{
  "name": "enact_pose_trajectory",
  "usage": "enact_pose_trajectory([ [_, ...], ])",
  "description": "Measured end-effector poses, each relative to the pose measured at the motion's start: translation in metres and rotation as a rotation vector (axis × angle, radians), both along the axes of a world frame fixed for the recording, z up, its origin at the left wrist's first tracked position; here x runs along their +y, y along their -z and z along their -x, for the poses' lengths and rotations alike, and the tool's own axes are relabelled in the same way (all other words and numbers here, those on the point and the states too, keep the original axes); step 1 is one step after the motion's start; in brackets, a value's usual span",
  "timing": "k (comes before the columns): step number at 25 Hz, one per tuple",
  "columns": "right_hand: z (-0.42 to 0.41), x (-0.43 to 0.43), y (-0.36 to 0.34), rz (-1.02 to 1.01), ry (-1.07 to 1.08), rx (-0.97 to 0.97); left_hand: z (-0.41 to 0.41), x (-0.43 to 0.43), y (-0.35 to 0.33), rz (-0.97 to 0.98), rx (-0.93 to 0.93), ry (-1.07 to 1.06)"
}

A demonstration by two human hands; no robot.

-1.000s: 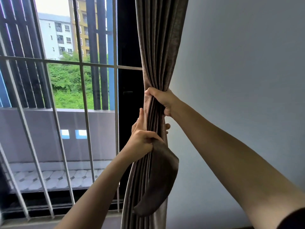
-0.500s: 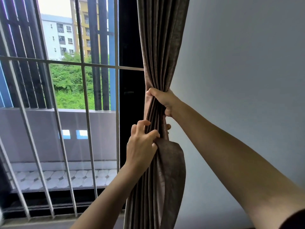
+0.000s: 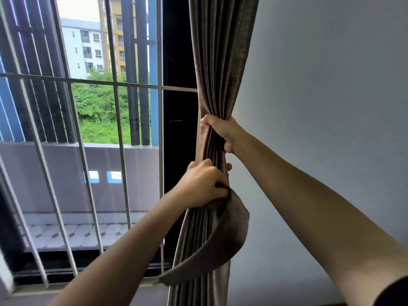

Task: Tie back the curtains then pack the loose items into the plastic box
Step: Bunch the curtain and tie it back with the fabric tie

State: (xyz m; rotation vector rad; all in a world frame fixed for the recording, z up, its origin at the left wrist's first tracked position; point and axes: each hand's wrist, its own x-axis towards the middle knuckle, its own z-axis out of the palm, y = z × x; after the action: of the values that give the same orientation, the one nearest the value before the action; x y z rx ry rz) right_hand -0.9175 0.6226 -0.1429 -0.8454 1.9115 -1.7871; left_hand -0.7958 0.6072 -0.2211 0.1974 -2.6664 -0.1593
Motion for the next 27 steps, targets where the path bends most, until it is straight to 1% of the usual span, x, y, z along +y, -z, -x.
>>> enact_pose_trajectory([
  [3, -0.003, -0.005, 0.002, 0.035, -0.017, -0.007, 0.02, 0.016, 0.026, -0.048, 0.168, -0.056],
  [5, -0.005, -0.009, 0.002, 0.058, -0.017, -0.027, 0.036, 0.023, 0.035, 0.011, 0.312, -0.073],
  [7, -0.006, -0.01, 0.001, 0.059, -0.019, -0.048, 0.047, 0.025, 0.042, 0.115, 0.491, -0.143],
  [9, -0.004, -0.009, 0.002, 0.048, -0.027, -0.058, 0.056, 0.023, 0.052, 0.195, 0.63, -0.264],
  [10, -0.003, -0.009, 0.002, 0.045, -0.037, -0.065, 0.058, 0.021, 0.058, 0.192, 0.702, -0.349],
  [11, -0.003, -0.008, 0.002, 0.044, -0.046, -0.072, 0.06, 0.019, 0.064, 0.146, 0.771, -0.445],
  [12, -0.004, -0.006, 0.002, 0.041, -0.056, -0.073, 0.061, 0.018, 0.068, 0.06, 0.823, -0.53],
  [14, -0.005, -0.004, 0.001, 0.038, -0.064, -0.074, 0.064, 0.018, 0.069, -0.191, 0.852, -0.612],
  [17, -0.008, -0.001, 0.001, 0.043, -0.076, -0.075, 0.065, 0.017, 0.053, -0.691, 0.823, -0.538],
  [18, -0.009, -0.001, 0.002, 0.036, -0.085, -0.071, 0.065, 0.016, 0.046, -0.808, 0.801, -0.515],
  [19, -0.009, -0.001, 0.002, 0.026, -0.094, -0.069, 0.065, 0.014, 0.04, -0.873, 0.767, -0.515],
  [21, -0.011, 0.0, 0.001, 0.012, -0.117, -0.072, 0.065, 0.012, 0.033, -0.891, 0.697, -0.567],
  [24, -0.013, 0.005, 0.002, 0.023, -0.136, -0.02, 0.066, 0.015, 0.028, -0.817, 0.667, -0.671],
  [25, -0.012, 0.008, 0.004, 0.033, -0.17, 0.028, 0.065, 0.015, 0.028, -0.804, 0.677, -0.687],
  [27, -0.001, 0.02, 0.012, 0.032, -0.336, 0.103, 0.064, 0.015, 0.029, -0.807, 0.713, -0.69],
])
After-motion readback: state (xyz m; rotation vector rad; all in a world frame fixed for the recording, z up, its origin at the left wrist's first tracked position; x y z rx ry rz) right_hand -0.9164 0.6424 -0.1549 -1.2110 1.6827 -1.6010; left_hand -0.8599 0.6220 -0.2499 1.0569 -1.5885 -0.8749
